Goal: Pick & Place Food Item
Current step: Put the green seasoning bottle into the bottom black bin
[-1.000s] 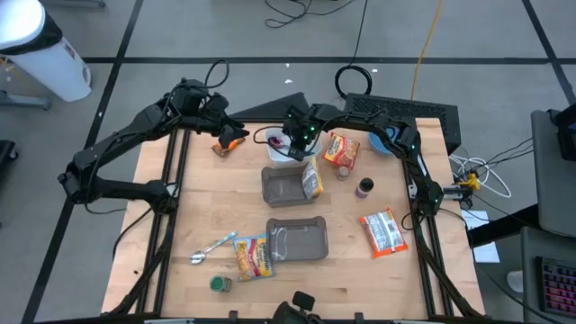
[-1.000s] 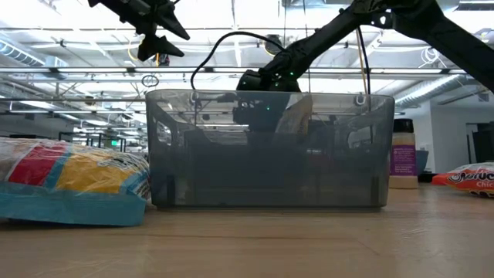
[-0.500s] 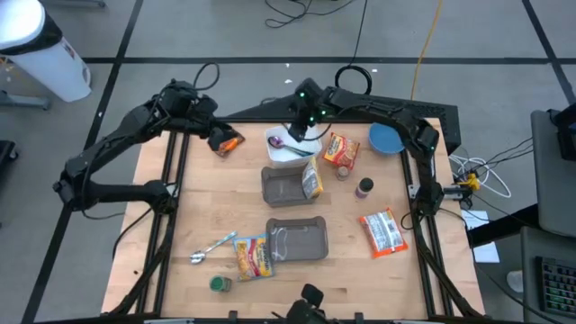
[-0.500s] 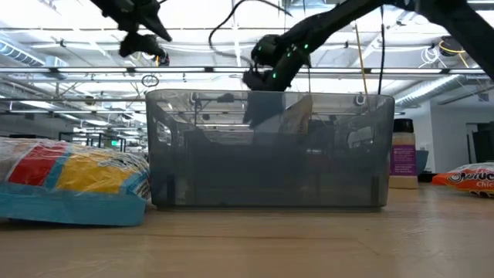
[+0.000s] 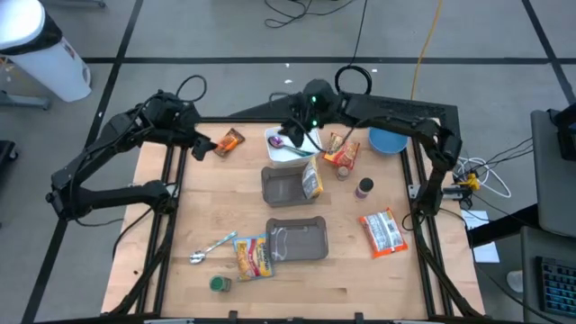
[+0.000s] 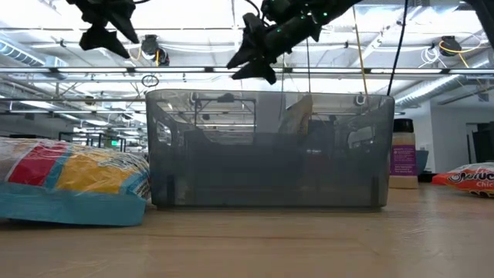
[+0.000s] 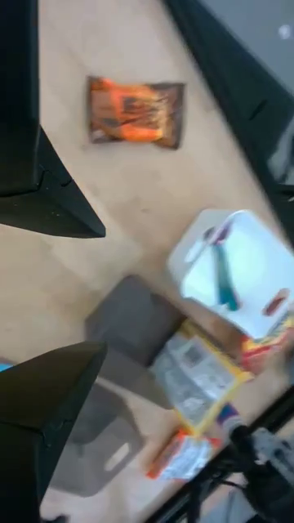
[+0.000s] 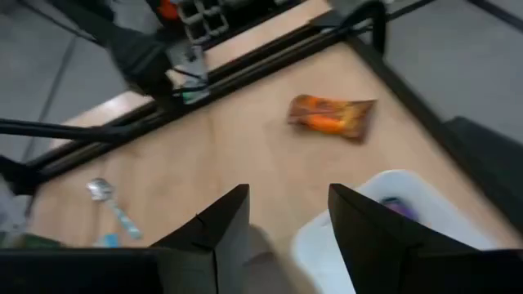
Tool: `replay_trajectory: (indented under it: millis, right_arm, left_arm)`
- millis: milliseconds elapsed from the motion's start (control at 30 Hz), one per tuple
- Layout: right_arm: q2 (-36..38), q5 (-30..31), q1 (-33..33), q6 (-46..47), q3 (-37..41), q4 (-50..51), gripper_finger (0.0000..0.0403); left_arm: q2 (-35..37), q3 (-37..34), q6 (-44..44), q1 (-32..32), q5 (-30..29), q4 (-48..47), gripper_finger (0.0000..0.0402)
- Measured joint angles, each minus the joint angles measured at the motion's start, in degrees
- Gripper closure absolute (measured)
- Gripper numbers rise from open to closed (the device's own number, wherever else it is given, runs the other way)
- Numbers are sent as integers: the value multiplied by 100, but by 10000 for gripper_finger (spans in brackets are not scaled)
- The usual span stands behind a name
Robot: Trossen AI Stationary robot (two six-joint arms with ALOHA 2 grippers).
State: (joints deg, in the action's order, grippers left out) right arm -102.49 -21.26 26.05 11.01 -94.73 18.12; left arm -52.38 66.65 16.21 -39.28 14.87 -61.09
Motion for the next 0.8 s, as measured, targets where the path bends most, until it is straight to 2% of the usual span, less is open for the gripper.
replay_trajectory:
  millis: [233,533,667,800]
  right_arm:
    - [824,-2,-423,1091,2031,-2314,243]
    - [1897,7,-516,2757,4549,-5453,243]
    - [2276,12,-541,3331,5251,-5993,243]
    - [2685,13,-672,3439,5662,-6033,243]
  left_arm:
    - [-49,-2,166,486,0,-355,172]
    - [-414,-2,510,1129,200,-306,172]
    - [-742,-4,697,1377,372,-204,172]
    - [-1155,-3,811,1635,536,-205,172]
